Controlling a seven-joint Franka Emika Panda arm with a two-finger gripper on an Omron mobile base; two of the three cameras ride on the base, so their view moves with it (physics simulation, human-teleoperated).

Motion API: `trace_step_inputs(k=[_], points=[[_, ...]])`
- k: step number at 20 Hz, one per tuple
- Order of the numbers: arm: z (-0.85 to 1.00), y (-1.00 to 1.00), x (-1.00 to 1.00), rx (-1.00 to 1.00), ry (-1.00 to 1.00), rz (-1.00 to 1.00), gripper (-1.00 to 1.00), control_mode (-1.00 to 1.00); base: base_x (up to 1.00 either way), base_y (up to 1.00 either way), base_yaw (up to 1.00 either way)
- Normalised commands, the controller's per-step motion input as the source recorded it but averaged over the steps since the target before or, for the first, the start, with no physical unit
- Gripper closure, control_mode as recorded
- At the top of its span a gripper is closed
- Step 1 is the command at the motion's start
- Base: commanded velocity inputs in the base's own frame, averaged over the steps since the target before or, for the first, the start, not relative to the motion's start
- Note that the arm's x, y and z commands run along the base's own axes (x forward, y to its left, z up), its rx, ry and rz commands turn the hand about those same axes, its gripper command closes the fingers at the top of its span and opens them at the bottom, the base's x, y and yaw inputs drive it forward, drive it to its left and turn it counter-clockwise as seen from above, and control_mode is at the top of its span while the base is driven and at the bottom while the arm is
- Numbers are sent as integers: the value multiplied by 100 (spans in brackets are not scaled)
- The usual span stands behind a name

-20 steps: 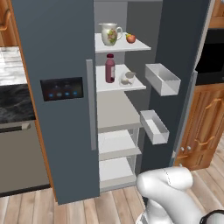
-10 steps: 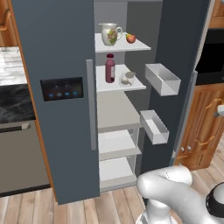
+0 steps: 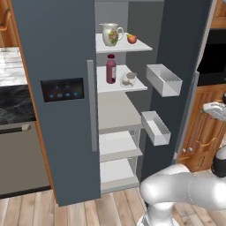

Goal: Place the tupperware on the second highest shelf of the fridge. Make space for the tupperware among the existing items by rearranging them on the shelves if needed. Close the fridge door when finished.

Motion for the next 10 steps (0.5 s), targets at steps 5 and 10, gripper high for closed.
trace_step_inputs(k=[5, 10], points=[[-13, 72, 86, 8, 0, 13, -100, -100, 0, 0, 0], [0, 100, 65, 11, -3, 14, -100, -100, 0, 0, 0]])
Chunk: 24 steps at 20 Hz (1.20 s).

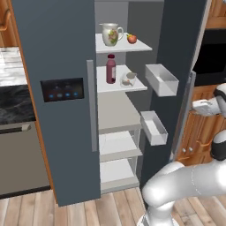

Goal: Place the tupperware on the second highest shelf of the fridge. Make space for the tupperware among the existing items by rearranging them on the shelves if needed. Close the fridge door when finished.

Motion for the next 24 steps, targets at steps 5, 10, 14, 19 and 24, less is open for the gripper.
trace_step_inputs(k=[5, 10, 14, 19, 24], points=[[0, 100, 38, 1, -13, 9, -100, -100, 0, 0, 0], [0, 100, 44, 0, -17, 1, -100, -100, 0, 0, 0], [0, 100, 44, 0, -23, 0, -100, -100, 0, 0, 0], [0, 100, 57, 0, -19, 0, -100, -100, 0, 0, 0], [6, 100, 69, 0, -18, -4, -100, -100, 0, 0, 0]])
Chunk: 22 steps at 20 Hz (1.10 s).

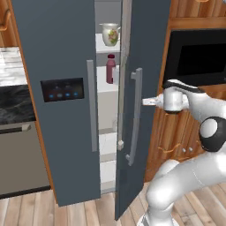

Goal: Place the tupperware on the second highest shelf of the fridge. Make space for the tupperware among the existing items by rearranging them on the shelves if needed. Close the fridge door when finished.

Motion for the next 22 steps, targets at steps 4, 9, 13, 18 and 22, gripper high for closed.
trace_step_inputs(k=[4, 9, 13, 18, 22], points=[[22, 100, 90, -4, -11, -20, -100, -100, 0, 0, 0], [50, 94, 97, -12, -19, -34, -100, -100, 0, 0, 0], [95, 45, 78, -12, -25, -37, -100, -100, 0, 0, 0], [18, 1, 70, -1, 1, -21, -100, -100, 0, 0, 0], [0, 0, 0, 0, 0, 0, -100, -100, 0, 0, 0]])
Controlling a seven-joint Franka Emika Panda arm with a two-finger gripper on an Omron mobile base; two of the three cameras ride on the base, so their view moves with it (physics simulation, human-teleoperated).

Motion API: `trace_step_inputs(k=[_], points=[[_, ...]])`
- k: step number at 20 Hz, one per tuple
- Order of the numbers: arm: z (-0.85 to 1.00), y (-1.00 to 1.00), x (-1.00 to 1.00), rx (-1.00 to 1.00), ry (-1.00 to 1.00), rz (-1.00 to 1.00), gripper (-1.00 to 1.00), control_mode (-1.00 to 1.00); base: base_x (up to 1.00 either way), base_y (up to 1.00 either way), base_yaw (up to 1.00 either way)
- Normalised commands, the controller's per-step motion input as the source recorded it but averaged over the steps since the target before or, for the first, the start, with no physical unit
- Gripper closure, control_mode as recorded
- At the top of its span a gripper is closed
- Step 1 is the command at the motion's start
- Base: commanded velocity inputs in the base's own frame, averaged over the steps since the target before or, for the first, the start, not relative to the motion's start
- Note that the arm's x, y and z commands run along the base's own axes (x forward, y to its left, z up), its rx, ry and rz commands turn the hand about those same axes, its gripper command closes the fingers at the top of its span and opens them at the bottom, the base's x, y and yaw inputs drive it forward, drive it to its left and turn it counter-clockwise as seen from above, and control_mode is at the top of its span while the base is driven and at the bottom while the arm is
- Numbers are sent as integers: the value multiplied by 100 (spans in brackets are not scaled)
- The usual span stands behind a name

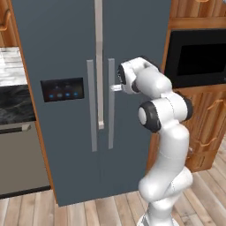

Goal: Place the tupperware on the second highest shelf of the fridge. Make space for the tupperware among the existing items by rearranging them on the shelves if needed. Close the fridge door when finished.

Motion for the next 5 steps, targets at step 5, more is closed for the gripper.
trace_step_inputs(k=[5], points=[[0, -1, 0, 0, 0, 1, -100, -100, 0, 0, 0]])
